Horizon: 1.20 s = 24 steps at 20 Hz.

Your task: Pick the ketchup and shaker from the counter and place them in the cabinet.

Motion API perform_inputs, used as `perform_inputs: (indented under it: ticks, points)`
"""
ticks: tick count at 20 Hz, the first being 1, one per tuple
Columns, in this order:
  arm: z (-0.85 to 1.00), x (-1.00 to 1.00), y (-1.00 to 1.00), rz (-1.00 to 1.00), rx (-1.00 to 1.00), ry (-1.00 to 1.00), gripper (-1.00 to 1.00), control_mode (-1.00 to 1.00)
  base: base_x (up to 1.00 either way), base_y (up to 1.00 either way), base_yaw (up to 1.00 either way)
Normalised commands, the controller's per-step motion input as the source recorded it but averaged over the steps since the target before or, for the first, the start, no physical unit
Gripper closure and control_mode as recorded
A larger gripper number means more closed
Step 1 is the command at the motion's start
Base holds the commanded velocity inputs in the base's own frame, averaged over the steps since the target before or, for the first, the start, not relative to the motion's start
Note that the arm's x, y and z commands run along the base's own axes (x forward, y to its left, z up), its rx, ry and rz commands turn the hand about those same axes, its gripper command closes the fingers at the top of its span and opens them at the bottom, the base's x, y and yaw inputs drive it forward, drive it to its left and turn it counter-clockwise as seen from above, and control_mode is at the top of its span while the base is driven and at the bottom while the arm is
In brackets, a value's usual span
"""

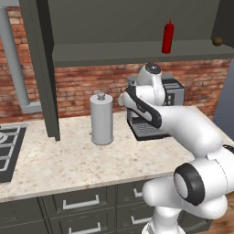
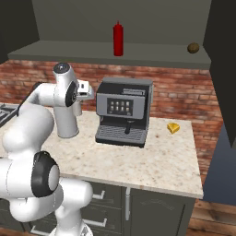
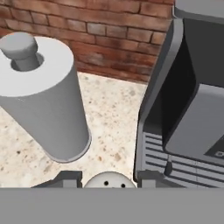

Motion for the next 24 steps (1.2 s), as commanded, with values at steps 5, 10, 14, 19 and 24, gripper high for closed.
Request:
perform_inputs:
  ticks: [5,10,14,19,24]
  points:
    - [0.84,-0.21,0.0,0.0,-0.01,-0.03,1.0,-1.0,0.0,0.0,0.0]
    - [0.72,-0.17,0.0,0.0,0.0,-0.08,1.0,-1.0,0.0,0.0,0.0]
    - [0.61,-0.23,0.0,0.0,0.0,-0.14,1.0,-1.0,0.0,0.0,0.0]
    - [0.54,-0.08,0.0,0.0,0.0,-0.09,1.0,-1.0,0.0,0.0,0.0]
    - [0.45,0.0,0.0,0.0,0.0,-0.06,1.0,-1.0,0.0,0.0,0.0]
